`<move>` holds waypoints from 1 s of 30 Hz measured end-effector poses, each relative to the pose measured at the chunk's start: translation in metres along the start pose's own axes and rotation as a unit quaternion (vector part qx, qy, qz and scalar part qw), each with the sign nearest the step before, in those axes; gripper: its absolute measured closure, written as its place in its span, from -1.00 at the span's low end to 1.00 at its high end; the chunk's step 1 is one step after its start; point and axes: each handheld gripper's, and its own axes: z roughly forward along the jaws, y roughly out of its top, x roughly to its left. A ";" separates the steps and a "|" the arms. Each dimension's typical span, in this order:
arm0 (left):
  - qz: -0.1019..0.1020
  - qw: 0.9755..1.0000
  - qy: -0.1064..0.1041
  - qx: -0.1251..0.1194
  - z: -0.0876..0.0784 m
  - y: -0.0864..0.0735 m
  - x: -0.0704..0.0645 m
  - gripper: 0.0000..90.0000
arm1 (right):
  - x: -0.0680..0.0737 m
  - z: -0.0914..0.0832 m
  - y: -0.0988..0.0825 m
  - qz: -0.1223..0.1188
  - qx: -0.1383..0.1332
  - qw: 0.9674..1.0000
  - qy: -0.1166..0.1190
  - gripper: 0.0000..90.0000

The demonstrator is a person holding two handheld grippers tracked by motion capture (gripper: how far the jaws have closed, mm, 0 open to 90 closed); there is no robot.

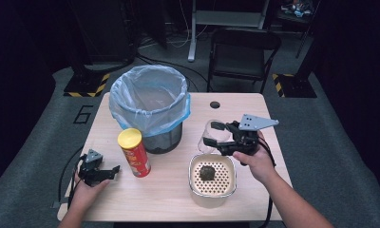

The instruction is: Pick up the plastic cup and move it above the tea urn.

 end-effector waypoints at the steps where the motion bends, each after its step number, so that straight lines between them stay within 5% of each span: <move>1: -0.001 1.000 0.000 0.000 0.000 0.000 0.000 -0.72 | 0.001 0.000 0.007 -0.009 0.000 1.000 -0.001 -0.26; 9: -0.007 1.000 0.003 -0.007 0.001 -0.001 -0.002 -0.73 | 0.005 0.021 0.071 -0.016 0.009 1.000 -0.017 -0.27; 30: -0.005 1.000 -0.001 -0.006 0.001 -0.001 -0.001 -0.74 | -0.009 0.113 0.145 -0.036 -0.006 0.998 -0.058 -0.30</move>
